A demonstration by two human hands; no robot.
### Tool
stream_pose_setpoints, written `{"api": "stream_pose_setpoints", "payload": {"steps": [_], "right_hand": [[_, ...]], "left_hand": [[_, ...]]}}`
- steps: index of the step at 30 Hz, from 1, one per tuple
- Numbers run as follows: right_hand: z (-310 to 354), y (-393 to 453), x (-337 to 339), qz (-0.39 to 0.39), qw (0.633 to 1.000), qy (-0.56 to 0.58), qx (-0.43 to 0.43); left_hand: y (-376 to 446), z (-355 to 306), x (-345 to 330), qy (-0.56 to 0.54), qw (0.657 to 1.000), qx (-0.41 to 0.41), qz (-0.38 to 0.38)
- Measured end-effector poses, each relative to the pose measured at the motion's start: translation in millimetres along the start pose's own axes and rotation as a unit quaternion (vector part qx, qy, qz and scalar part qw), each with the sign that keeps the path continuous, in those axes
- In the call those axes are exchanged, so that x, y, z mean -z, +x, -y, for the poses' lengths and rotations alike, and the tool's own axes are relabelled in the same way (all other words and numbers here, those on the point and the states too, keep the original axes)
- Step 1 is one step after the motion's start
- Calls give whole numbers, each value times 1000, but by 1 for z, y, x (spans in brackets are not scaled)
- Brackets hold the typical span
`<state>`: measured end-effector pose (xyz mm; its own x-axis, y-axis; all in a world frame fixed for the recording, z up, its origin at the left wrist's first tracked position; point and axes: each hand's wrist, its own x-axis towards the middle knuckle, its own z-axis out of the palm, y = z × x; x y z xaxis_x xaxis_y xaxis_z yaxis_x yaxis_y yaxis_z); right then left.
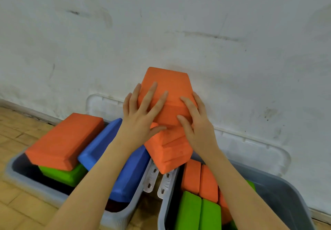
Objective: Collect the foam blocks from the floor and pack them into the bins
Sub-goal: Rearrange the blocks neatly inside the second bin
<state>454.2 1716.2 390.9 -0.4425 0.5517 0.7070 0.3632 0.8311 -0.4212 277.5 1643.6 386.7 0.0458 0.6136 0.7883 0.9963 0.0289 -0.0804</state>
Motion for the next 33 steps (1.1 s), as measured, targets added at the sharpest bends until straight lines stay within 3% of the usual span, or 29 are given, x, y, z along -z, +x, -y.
{"api": "stream_pose_setpoints", "payload": {"steps": [4, 7, 9, 11, 14, 19, 26, 30, 33], "right_hand": [[21, 9, -6, -7, 998, 70, 0], [25, 9, -15, -7, 967, 239, -88], [16, -1, -25, 17, 954, 259, -150], [0, -19, -40, 65, 965, 187, -171], [-22, -37, -65, 121, 984, 4, -133], [-31, -27, -88, 175, 964, -192, -61], [-32, -24, -92, 150, 959, -240, -30], [-24, -20, -63, 41, 984, -158, -73], [-20, -27, -37, -19, 986, -154, -54]], "left_hand": [[-4, 11, 17, 47, 996, -14, -68], [-17, 14, 22, 36, 992, 52, -109], [-33, 15, 26, 27, 988, 95, -122], [-48, 16, 29, 30, 983, 129, -125], [-60, 14, 32, 48, 975, 175, -129], [-75, 12, 26, 71, 968, 221, -98], [-78, 19, 24, 61, 963, 235, -112], [-68, 17, 23, 30, 969, 194, -147], [-48, -1, 16, -9, 970, 170, -175]]}}
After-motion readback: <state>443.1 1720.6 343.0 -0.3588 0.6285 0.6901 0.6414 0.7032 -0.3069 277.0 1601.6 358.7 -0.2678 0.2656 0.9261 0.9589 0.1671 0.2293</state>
